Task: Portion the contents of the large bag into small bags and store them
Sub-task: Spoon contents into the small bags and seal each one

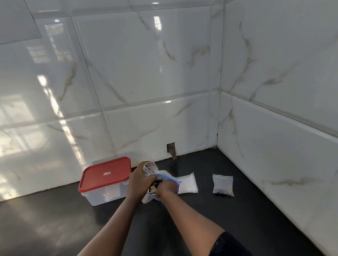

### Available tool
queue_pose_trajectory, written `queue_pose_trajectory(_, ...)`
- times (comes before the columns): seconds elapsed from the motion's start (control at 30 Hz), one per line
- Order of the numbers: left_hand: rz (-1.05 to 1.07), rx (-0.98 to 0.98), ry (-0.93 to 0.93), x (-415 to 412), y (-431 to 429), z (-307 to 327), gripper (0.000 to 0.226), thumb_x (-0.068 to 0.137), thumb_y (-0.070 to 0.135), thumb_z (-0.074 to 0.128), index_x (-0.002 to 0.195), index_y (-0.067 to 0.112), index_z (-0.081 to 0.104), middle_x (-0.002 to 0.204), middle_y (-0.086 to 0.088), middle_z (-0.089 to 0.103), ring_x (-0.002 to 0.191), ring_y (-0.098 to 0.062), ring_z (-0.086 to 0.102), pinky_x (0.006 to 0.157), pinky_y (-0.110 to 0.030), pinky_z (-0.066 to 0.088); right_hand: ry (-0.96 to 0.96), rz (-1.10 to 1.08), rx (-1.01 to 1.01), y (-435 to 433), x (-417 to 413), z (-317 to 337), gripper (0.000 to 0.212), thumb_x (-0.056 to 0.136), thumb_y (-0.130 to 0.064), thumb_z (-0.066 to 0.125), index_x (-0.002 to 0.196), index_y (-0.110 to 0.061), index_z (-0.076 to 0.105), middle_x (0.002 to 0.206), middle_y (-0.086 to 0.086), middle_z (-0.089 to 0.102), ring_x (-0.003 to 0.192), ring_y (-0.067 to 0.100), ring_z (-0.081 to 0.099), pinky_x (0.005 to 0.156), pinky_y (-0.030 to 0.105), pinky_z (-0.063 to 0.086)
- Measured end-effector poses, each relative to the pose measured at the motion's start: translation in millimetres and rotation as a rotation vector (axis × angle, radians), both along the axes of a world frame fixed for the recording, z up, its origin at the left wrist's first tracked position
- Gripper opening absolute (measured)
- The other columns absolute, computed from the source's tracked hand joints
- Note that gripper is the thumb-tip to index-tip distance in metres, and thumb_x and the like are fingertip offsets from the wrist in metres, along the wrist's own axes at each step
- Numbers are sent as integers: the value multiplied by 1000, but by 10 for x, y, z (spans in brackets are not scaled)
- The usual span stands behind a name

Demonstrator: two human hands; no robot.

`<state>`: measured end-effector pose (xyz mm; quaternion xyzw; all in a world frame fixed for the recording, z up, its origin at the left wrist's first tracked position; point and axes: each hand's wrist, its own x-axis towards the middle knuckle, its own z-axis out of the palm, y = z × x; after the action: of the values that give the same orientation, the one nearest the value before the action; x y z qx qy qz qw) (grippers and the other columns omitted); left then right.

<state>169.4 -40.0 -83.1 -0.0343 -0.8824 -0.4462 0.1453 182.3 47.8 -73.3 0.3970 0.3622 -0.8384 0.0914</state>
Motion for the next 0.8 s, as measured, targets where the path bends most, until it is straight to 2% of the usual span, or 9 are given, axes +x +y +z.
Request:
queue_pose_trajectory(0.13,10,24,17,36,-45,-3,40,73,10,72,111,11,61,96,-2,66,89,-18,61,72,-20,43,-2,-39,-8,-49,-19,-64,32,101,-12,40,130,-3,51,131,19,54,120,35,53,100,46,46)
queue_pose_trajectory(0.2,26,45,18,48,-76,-1,40,72,9,73,110,12,61,94,-2,66,88,-19,61,73,-22,43,16,28,104,-87,-46,-103,33,100,-12,42,130,-3,50,130,19,54,120,34,54,101,43,46)
queue_pose_trajectory(0.3,25,48,18,72,-112,14,40,71,10,75,108,13,62,93,-1,66,86,-17,59,70,-19,42,56,160,245,-151,-107,-155,36,100,-13,41,135,-5,45,134,17,52,119,29,55,98,30,48)
queue_pose_trajectory(0.37,21,41,25,94,-131,26,40,70,10,76,107,13,62,92,1,65,85,-16,59,67,-14,41,128,271,367,-159,-100,-180,39,101,-14,37,138,-5,41,139,14,49,110,21,59,84,19,48)
queue_pose_trajectory(0.47,22,24,30,118,-154,23,40,70,11,77,108,13,62,93,1,65,86,-15,58,65,-10,39,126,392,519,-160,-121,-210,42,101,-17,37,142,-8,35,144,8,43,123,16,49,101,21,40)
queue_pose_trajectory(0.63,9,-9,22,127,-174,12,44,72,13,77,112,13,60,97,-1,65,88,-16,60,69,-14,41,164,479,613,-158,-98,-174,42,99,-22,44,139,-12,38,136,8,47,116,15,51,97,20,42)
queue_pose_trajectory(0.67,9,-11,19,130,-169,15,44,72,12,76,112,13,60,97,-1,65,88,-16,60,69,-15,41,156,481,676,-152,-104,-200,39,98,-21,46,136,-12,41,125,9,51,109,15,53,93,20,44)
queue_pose_trajectory(0.77,18,3,11,134,-147,10,42,72,10,75,111,13,60,96,-1,65,87,-16,59,68,-16,41,195,615,677,-133,-55,-215,33,100,-16,39,130,-6,47,85,2,51,63,8,46,54,15,42)
queue_pose_trajectory(0.8,28,16,11,141,-142,11,41,72,10,75,110,13,60,96,0,65,87,-16,59,69,-18,41,184,634,666,-123,-67,-226,37,101,-15,36,134,-3,45,84,2,53,59,6,44,47,14,41)
